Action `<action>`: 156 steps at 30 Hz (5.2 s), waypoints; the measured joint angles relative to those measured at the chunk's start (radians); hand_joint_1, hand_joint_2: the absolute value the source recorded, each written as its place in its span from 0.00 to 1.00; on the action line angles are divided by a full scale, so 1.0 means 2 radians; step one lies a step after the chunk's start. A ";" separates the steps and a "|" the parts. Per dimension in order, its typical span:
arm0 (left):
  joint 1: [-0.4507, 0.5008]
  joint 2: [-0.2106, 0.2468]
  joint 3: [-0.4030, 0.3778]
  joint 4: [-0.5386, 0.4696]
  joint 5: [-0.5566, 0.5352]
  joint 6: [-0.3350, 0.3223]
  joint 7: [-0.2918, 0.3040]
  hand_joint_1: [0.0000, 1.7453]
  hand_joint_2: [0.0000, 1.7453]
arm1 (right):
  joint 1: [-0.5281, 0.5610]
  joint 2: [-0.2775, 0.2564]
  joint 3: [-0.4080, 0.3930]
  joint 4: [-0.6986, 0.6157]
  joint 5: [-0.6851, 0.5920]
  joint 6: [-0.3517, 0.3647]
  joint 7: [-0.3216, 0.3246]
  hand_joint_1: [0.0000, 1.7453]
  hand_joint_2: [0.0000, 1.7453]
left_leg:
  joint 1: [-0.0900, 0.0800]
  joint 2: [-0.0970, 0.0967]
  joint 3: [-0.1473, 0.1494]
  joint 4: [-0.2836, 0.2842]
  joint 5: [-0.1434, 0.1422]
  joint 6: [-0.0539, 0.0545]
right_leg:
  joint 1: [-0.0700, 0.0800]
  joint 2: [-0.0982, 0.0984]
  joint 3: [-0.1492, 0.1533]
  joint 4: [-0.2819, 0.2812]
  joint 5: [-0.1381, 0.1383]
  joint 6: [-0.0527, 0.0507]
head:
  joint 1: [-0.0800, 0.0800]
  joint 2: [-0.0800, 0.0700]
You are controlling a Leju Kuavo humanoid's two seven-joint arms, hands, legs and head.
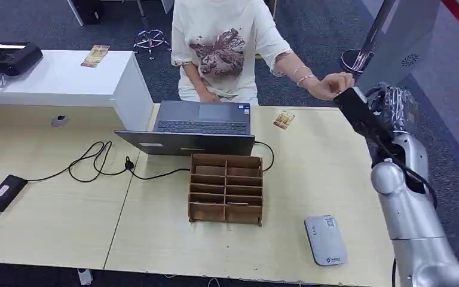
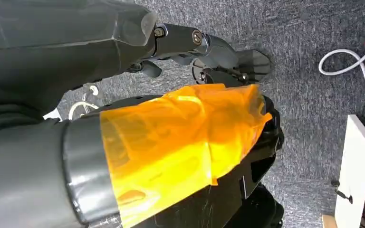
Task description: Pass the card to the sensor for recognition and then transmit it.
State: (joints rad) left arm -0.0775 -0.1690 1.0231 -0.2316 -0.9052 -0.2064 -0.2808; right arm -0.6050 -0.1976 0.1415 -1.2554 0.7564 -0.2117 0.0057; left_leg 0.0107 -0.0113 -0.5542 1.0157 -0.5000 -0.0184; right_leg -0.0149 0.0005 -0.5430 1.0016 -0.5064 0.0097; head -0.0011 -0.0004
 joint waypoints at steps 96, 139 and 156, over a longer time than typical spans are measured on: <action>-0.004 0.006 0.051 0.000 -0.032 -0.012 -0.002 0.00 0.00 | 1.035 -0.908 -0.576 -0.171 -0.646 0.285 0.080 1.00 1.00 | -0.001 0.003 0.000 0.002 -0.001 0.001 | -0.001 0.002 -0.001 0.001 0.000 0.000 | -0.001 0.000; -0.009 0.000 0.050 0.000 -0.047 -0.013 0.011 0.00 0.00 | 1.080 -0.935 -0.537 -0.195 -0.672 0.178 0.100 1.00 1.00 | 0.000 0.002 -0.001 0.002 -0.001 0.001 | 0.000 0.002 -0.001 0.002 0.000 0.000 | -0.001 0.000; -0.015 -0.003 0.050 0.000 -0.051 -0.014 0.020 0.00 0.00 | 1.080 -0.935 -0.540 -0.241 -0.684 0.162 0.123 1.00 1.00 | 0.000 0.002 -0.001 0.002 -0.001 0.001 | 0.000 0.002 -0.001 0.002 0.000 0.000 | -0.001 0.000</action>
State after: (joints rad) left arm -0.1074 -0.1755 1.1227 -0.2316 -1.0071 -0.2346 -0.2399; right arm 1.5550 -2.0680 -0.9380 -1.7373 -0.6107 0.1121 0.2522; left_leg 0.0099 -0.0066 -0.5555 1.0206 -0.5017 -0.0166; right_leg -0.0156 0.0039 -0.5456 1.0047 -0.5065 0.0099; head -0.0030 -0.0004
